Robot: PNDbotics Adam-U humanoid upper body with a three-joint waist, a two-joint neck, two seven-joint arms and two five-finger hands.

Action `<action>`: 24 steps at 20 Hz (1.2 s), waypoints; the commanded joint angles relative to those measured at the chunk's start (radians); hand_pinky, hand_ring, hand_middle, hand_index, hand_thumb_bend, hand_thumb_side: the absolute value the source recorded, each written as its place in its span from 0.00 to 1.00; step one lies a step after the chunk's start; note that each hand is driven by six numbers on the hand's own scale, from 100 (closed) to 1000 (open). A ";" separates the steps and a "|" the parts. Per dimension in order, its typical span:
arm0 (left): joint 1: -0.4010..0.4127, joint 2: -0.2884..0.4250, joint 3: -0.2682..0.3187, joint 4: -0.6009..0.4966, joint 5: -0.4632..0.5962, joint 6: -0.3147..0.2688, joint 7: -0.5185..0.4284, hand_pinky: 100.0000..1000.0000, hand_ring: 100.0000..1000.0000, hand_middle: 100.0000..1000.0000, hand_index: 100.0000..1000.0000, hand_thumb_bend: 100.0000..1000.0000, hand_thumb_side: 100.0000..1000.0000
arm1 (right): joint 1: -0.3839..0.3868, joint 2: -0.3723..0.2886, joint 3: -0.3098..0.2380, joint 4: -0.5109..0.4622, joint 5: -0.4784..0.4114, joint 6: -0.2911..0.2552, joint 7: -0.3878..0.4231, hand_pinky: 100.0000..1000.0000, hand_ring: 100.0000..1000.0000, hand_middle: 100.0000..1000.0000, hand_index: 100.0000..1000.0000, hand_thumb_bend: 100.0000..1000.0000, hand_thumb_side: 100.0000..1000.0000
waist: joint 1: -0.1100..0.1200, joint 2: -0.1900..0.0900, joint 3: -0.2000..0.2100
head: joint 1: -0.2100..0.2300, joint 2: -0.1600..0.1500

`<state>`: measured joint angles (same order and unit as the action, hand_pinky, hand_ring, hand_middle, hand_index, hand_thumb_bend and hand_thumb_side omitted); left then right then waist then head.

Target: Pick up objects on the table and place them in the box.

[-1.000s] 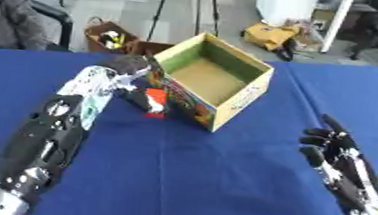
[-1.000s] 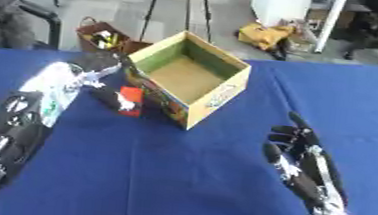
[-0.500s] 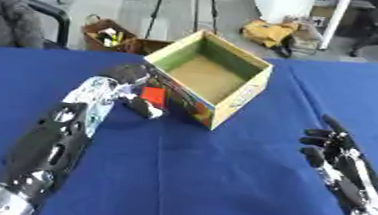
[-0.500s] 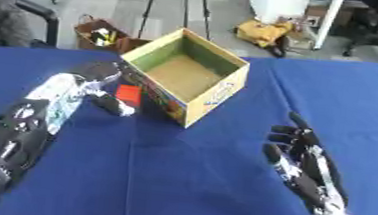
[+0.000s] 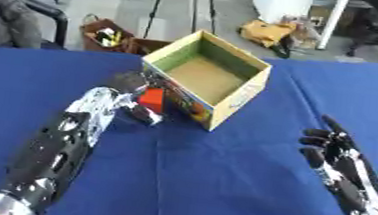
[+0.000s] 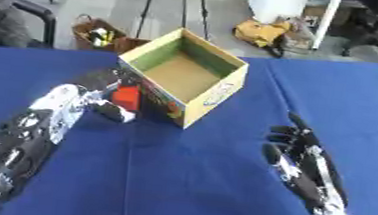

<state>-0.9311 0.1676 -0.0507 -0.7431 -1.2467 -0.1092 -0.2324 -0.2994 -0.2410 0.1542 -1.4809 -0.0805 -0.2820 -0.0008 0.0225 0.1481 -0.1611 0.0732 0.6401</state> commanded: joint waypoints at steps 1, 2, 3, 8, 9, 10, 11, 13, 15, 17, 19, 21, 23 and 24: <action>-0.012 0.005 0.003 0.003 -0.007 0.004 -0.013 0.81 0.85 0.88 0.85 0.41 0.46 | -0.014 -0.005 -0.003 -0.009 -0.007 -0.004 0.003 0.64 0.69 0.67 1.00 0.59 0.50 | -0.004 -0.012 -0.002 | 0.002 -0.008; -0.011 0.004 0.003 0.004 -0.008 0.004 -0.016 0.76 0.76 0.78 0.84 0.41 0.43 | -0.014 -0.005 -0.003 -0.009 -0.008 -0.004 0.003 0.64 0.69 0.67 1.00 0.59 0.50 | -0.004 -0.012 -0.001 | 0.001 -0.008; -0.010 0.003 0.002 0.003 -0.010 0.005 -0.015 0.76 0.76 0.78 0.84 0.41 0.43 | -0.014 -0.005 -0.003 -0.009 -0.008 -0.004 0.003 0.64 0.69 0.67 1.00 0.59 0.50 | -0.005 -0.012 -0.001 | 0.001 -0.007; -0.008 0.001 0.006 -0.006 -0.005 0.033 0.027 0.34 0.32 0.37 0.68 0.18 0.27 | -0.015 -0.004 -0.004 -0.009 -0.008 -0.004 0.003 0.64 0.69 0.67 1.00 0.58 0.50 | -0.006 -0.013 0.002 | 0.000 -0.007; -0.007 0.000 0.005 -0.008 0.000 0.039 0.038 0.28 0.26 0.32 0.66 0.14 0.26 | -0.015 -0.004 -0.004 -0.009 -0.008 -0.004 0.003 0.64 0.69 0.67 1.00 0.58 0.50 | -0.007 -0.013 0.002 | 0.000 -0.007; -0.008 0.000 0.004 -0.010 0.005 0.046 0.047 0.20 0.19 0.26 0.62 0.06 0.23 | -0.015 -0.004 -0.004 -0.008 -0.008 -0.004 0.003 0.64 0.69 0.67 1.00 0.58 0.50 | -0.007 -0.013 0.002 | 0.000 -0.006; -0.008 0.000 0.005 -0.013 0.011 0.053 0.055 0.17 0.16 0.23 0.60 0.02 0.22 | -0.014 -0.003 -0.004 -0.008 -0.008 -0.004 0.002 0.64 0.69 0.67 1.00 0.58 0.50 | -0.007 -0.014 0.003 | 0.000 -0.005; -0.009 0.000 0.005 -0.019 0.024 0.070 0.072 0.07 0.07 0.14 0.54 0.00 0.17 | -0.015 -0.003 -0.004 -0.008 -0.008 -0.003 0.002 0.64 0.69 0.67 1.00 0.58 0.51 | -0.007 -0.015 0.004 | -0.001 -0.005; -0.010 -0.001 0.004 -0.029 0.043 0.083 0.085 0.04 0.03 0.11 0.52 0.00 0.16 | -0.014 -0.003 -0.004 -0.008 -0.008 -0.003 0.002 0.64 0.69 0.67 1.00 0.58 0.51 | -0.008 -0.016 0.004 | -0.002 -0.004; -0.014 0.002 0.001 -0.043 0.066 0.090 0.079 0.04 0.03 0.11 0.52 0.00 0.17 | -0.014 -0.003 -0.005 -0.008 -0.009 -0.003 0.001 0.64 0.69 0.67 1.00 0.58 0.51 | -0.009 -0.018 0.005 | -0.002 -0.003; -0.022 0.008 0.001 -0.071 0.091 0.095 0.062 0.03 0.03 0.11 0.52 0.00 0.18 | -0.013 -0.003 -0.005 -0.007 -0.009 -0.003 0.000 0.64 0.69 0.67 1.00 0.58 0.51 | -0.009 -0.020 0.005 | -0.003 -0.002; -0.031 0.017 0.000 -0.114 0.119 0.100 0.047 0.02 0.02 0.10 0.52 0.00 0.18 | -0.012 -0.003 -0.005 -0.007 -0.010 -0.003 0.000 0.64 0.69 0.67 1.00 0.58 0.51 | -0.008 -0.022 0.006 | -0.003 -0.002; -0.036 0.024 0.000 -0.167 0.153 0.108 0.034 0.02 0.02 0.10 0.52 0.00 0.21 | -0.011 -0.003 -0.005 -0.007 -0.010 -0.003 0.000 0.64 0.69 0.67 1.00 0.58 0.51 | -0.008 -0.024 0.007 | -0.004 -0.001; -0.039 0.025 0.002 -0.200 0.174 0.113 0.032 0.02 0.01 0.10 0.52 0.00 0.22 | -0.011 -0.003 -0.005 -0.006 -0.010 -0.003 0.000 0.64 0.69 0.67 1.00 0.58 0.51 | -0.008 -0.025 0.008 | -0.005 -0.001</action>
<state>-0.9409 0.1682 -0.0508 -0.8923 -1.0944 0.0001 -0.1934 -0.2996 -0.2402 0.1541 -1.4798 -0.0807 -0.2820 -0.0009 0.0169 0.1405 -0.1535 0.0694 0.6403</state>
